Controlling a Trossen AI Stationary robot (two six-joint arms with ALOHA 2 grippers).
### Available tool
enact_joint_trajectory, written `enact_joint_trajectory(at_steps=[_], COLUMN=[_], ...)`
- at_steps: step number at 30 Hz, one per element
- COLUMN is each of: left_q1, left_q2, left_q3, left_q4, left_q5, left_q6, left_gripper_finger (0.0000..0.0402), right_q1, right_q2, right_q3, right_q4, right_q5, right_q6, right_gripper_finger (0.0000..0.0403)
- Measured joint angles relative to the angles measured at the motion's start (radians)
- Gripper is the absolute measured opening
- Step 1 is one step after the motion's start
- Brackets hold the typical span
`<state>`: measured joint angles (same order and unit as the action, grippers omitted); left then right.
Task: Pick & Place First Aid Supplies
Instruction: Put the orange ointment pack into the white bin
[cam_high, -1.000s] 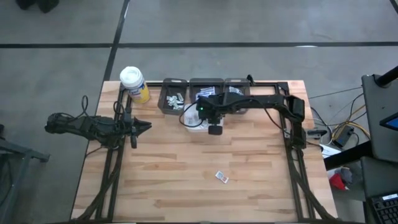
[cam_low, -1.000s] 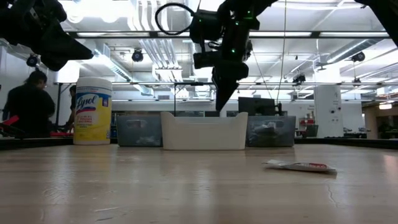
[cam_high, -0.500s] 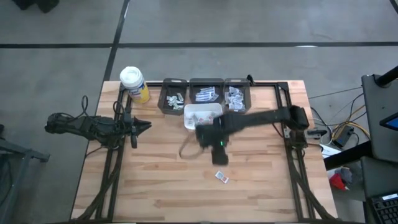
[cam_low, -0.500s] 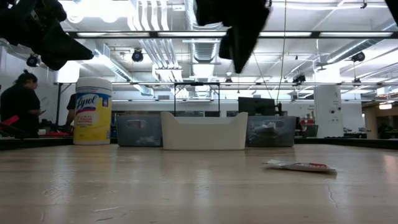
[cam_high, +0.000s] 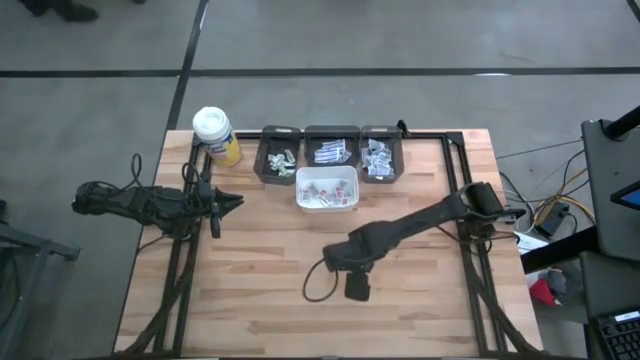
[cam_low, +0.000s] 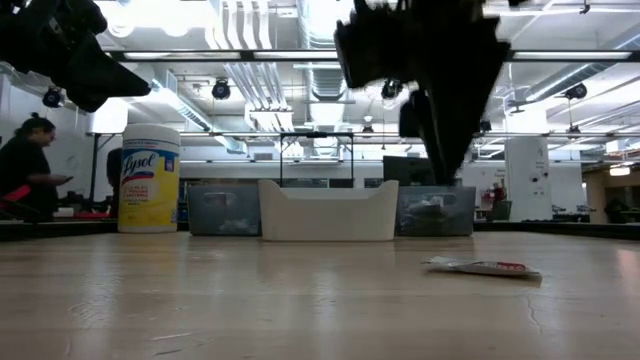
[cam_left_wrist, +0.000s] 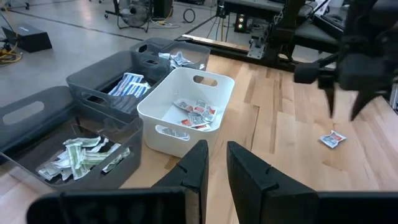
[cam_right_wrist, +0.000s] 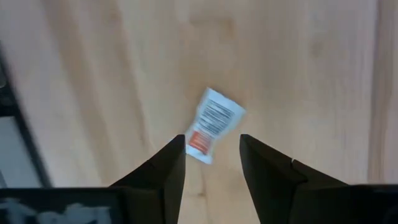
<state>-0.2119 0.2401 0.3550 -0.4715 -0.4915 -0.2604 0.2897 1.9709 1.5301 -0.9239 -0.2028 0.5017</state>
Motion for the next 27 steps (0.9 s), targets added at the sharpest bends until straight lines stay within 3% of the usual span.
enact_joint_trajectory(at_steps=[6,18,27], left_q1=[0.0,0.0,0.0], left_q2=[0.0,0.0,0.0], left_q3=[0.0,0.0,0.0], left_q4=[0.0,0.0,0.001], left_q5=[0.0,0.0,0.0], left_q6=[-0.002,-0.003,-0.003], left_gripper_finger=[0.0055,0.0055,0.0055], right_q1=[0.003,0.005,0.005], right_q2=[0.025,0.18,0.206], right_q3=[-0.068,-0.058,-0.054], right_q4=[0.045,0.051,0.002], right_q5=[-0.002,0.02,0.109], right_q6=[0.023,0.028,0.041], right_gripper_finger=[0.015,0.0131,0.0044])
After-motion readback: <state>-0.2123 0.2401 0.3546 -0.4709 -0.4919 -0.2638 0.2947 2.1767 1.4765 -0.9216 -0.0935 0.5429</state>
